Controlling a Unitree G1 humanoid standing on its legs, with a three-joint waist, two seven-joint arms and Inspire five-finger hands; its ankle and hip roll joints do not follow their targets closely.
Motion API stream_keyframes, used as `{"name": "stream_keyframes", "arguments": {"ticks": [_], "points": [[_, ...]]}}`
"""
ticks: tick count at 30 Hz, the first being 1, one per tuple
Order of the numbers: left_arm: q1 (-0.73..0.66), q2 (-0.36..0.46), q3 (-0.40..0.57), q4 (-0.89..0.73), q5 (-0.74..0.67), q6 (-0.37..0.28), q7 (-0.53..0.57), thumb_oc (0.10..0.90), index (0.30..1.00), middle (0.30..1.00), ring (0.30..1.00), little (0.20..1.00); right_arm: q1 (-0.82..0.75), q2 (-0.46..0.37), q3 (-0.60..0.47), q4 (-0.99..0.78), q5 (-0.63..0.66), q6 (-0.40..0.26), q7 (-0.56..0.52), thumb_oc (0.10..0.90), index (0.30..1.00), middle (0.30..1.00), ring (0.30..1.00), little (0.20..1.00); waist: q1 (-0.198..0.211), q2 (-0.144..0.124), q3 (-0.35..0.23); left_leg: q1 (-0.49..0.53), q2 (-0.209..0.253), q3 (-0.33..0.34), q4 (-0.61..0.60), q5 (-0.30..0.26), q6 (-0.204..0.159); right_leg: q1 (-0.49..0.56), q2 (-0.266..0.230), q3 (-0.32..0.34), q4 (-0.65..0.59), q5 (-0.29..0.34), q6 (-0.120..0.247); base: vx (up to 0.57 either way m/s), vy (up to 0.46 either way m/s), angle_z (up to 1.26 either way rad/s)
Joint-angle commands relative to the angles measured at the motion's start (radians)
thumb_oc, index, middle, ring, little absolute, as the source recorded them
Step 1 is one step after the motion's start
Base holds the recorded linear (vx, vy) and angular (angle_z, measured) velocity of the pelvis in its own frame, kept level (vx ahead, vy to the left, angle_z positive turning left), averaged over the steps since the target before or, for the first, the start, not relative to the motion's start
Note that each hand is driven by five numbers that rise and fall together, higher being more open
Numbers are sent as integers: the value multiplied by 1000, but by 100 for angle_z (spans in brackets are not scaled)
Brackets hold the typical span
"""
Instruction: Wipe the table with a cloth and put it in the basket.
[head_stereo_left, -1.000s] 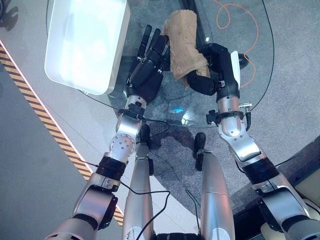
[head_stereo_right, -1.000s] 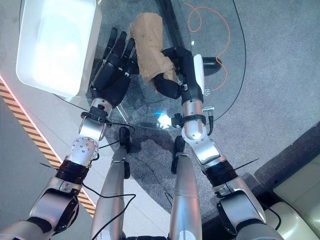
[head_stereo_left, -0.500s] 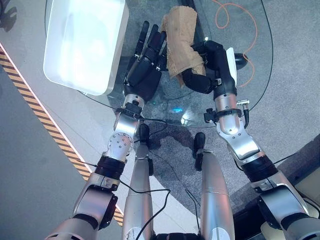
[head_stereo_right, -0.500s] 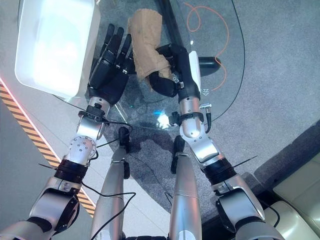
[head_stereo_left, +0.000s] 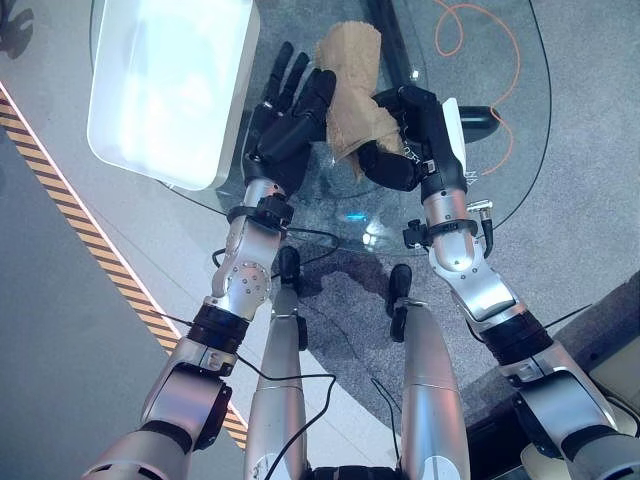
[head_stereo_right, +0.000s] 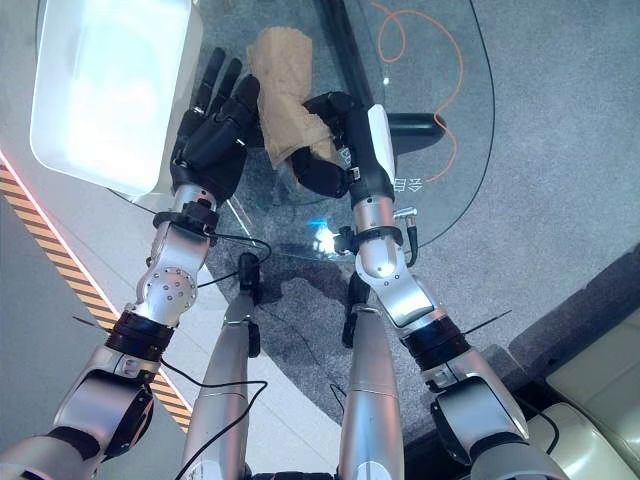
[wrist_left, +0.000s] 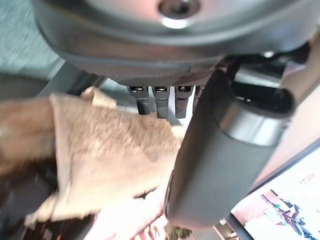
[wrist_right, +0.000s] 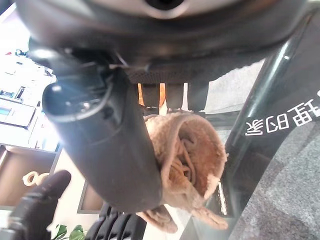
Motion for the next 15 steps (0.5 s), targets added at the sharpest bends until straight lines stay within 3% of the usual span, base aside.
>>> {"name": "stream_keyframes", "arguments": {"ticks": [1, 15], "points": [[-114, -1, 21, -70, 74, -88, 18, 800, 900, 900, 900, 900, -166, 27, -63, -236, -55, -193, -47, 100, 300, 300, 300, 200, 8, -36, -28, 9, -39, 76, 129, -137, 82, 29, 28, 13, -169, 151, 29, 0, 0, 0], [-112, -6, 32, -66, 95, -74, 44, 800, 900, 900, 900, 900, -171, 25, -56, -231, -41, -192, -14, 100, 300, 300, 300, 200, 9, -36, -28, 8, -37, 75, 130, -134, 79, 31, 25, 11, -173, 153, 29, 0, 0, 0]]}}
